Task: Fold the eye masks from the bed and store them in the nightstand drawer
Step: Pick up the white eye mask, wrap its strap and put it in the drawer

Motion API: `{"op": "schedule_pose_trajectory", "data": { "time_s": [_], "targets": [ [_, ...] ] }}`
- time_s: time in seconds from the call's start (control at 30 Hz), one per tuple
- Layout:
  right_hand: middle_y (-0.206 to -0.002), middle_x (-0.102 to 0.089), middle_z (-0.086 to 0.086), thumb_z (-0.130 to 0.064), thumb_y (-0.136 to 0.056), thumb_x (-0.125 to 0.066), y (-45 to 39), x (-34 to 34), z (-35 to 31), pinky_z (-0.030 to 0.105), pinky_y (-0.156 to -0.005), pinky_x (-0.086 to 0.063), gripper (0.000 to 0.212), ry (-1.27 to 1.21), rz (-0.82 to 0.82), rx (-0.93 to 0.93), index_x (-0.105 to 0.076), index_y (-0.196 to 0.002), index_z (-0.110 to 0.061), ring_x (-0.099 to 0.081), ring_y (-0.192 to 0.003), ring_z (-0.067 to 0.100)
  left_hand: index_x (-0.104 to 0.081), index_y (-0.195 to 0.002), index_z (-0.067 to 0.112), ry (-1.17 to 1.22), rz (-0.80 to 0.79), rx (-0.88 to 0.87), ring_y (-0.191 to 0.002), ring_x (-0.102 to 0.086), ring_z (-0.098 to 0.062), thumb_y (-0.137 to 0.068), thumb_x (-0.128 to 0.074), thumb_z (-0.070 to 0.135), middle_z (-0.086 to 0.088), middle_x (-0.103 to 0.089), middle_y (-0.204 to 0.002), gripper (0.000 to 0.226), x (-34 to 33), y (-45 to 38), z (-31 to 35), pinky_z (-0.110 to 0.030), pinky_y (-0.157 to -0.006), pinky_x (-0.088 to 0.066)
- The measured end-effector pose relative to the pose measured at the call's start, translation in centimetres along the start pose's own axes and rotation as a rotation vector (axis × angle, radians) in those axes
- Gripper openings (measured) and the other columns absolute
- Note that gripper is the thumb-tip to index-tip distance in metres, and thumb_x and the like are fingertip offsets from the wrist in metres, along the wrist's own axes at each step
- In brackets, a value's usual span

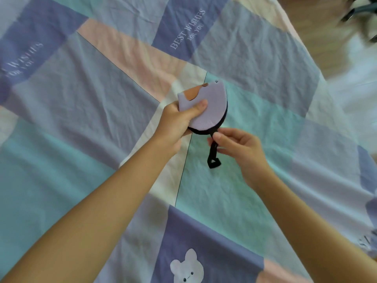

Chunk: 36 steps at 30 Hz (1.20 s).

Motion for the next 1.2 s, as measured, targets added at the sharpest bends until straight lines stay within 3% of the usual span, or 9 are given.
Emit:
{"op": "schedule_pose_trajectory", "data": {
  "time_s": [0.2, 0.4, 0.6, 0.77, 0.87, 0.97, 1.07, 1.13, 1.2],
  "targets": [
    [-0.081, -0.075, 0.01, -0.012, -0.082, -0.07, 2.7, -3.6, 0.9, 0.025, -0.072, -0.055, 0.009, 0.005, 0.061, 0.106, -0.074, -0.09, -0.011, -0.069, -0.069, 0.017, -0.063, -0.116, 0.029, 0.076, 0.207, -0.044, -0.1, -0.067, -0.011, -0.089, -0.065, 0.017, 0.007, -0.069, -0.109, 0.03, 3.3, 2.9, -0.2, -0.034, -0.078, -0.059],
    [-0.061, -0.07, -0.009, -0.01, -0.081, -0.072, 5.1, -5.7, 1.5, 0.024, -0.048, -0.049, 0.012, 0.188, 0.122, 0.134, -0.073, -0.074, -0.02, -0.06, -0.048, 0.012, -0.066, -0.101, 0.027, 0.175, 0.398, -0.032, -0.095, -0.066, -0.015, -0.087, -0.067, 0.015, 0.004, -0.069, -0.101, 0.019, 7.3, 5.6, -0.8, -0.039, -0.079, -0.06],
    [-0.089, -0.063, 0.003, -0.012, -0.076, -0.075, 6.9, -8.8, 2.4, 0.025, -0.046, -0.047, 0.034, -0.126, -0.069, -0.143, -0.062, -0.107, -0.009, -0.062, -0.048, 0.017, -0.065, -0.095, 0.029, 0.229, 0.451, -0.068, -0.09, -0.065, -0.012, -0.088, -0.066, 0.016, 0.007, -0.068, -0.096, 0.016, 8.4, 7.4, -0.8, -0.033, -0.073, -0.06],
    [-0.048, -0.048, 0.0, -0.036, -0.075, -0.07, 8.1, -8.7, 2.5, 0.025, -0.053, -0.043, 0.029, 0.017, -0.146, -0.215, -0.061, -0.062, -0.013, -0.048, -0.041, 0.015, -0.066, -0.102, 0.027, 0.146, 0.599, -0.15, -0.102, -0.067, -0.016, -0.081, -0.072, 0.022, 0.004, -0.07, -0.107, 0.022, 11.7, 8.6, 0.1, -0.042, -0.086, -0.057],
    [-0.048, -0.051, -0.001, -0.046, -0.076, -0.059, 8.7, -8.9, 1.2, 0.031, -0.073, -0.048, 0.036, -0.517, -0.233, -0.306, -0.059, -0.054, -0.018, -0.06, -0.055, 0.016, -0.068, -0.1, 0.029, 0.06, 0.601, -0.154, -0.102, -0.067, -0.013, -0.079, -0.072, 0.02, 0.006, -0.071, -0.106, 0.023, 12.7, 9.6, -0.9, -0.043, -0.095, -0.053],
    [-0.107, -0.072, -0.003, -0.039, -0.092, -0.042, 7.4, -8.7, -0.4, 0.039, -0.1, -0.042, 0.034, -0.975, -0.242, -0.159, -0.068, -0.104, -0.02, -0.065, -0.108, 0.012, -0.067, -0.109, 0.028, 0.063, 0.528, -0.124, -0.103, -0.066, -0.011, -0.085, -0.067, 0.014, 0.007, -0.07, -0.11, 0.027, 11.9, 10.8, -2.9, -0.036, -0.095, -0.052],
    [-0.135, -0.055, -0.017, -0.027, -0.096, -0.037, 5.2, -8.0, 0.5, 0.037, -0.105, -0.036, 0.041, -0.263, -0.131, 0.008, -0.047, -0.136, -0.033, -0.049, -0.128, 0.007, -0.065, -0.116, 0.028, 0.135, 0.464, -0.119, -0.098, -0.066, -0.008, -0.089, -0.064, 0.012, 0.008, -0.07, -0.109, 0.031, 10.9, 11.6, -3.8, -0.028, -0.082, -0.056],
    [-0.12, -0.06, -0.022, -0.022, -0.095, -0.042, 4.6, -7.2, 1.7, 0.032, -0.096, -0.039, 0.043, 0.505, -0.082, 0.107, -0.045, -0.136, -0.034, -0.056, -0.115, 0.013, -0.065, -0.113, 0.029, 0.209, 0.467, -0.106, -0.094, -0.066, -0.007, -0.089, -0.063, 0.013, 0.01, -0.07, -0.104, 0.029, 10.7, 11.7, -3.7, -0.028, -0.079, -0.056],
    [-0.093, -0.071, -0.006, -0.024, -0.092, -0.048, 4.8, -6.7, 3.0, 0.037, -0.078, -0.044, 0.027, 1.039, -0.166, 0.132, -0.058, -0.116, -0.029, -0.062, -0.083, 0.025, -0.064, -0.111, 0.029, 0.254, 0.494, -0.113, -0.094, -0.066, -0.007, -0.089, -0.064, 0.014, 0.01, -0.069, -0.102, 0.027, 10.9, 11.6, -3.2, -0.028, -0.08, -0.056]
  ]
}}
Point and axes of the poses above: each hand's wrist, its own y-axis away from the middle knuckle, its own x-axis out of the back of the hand, z = x × y, the point moved 4 cm from there along -y, towards the middle knuckle
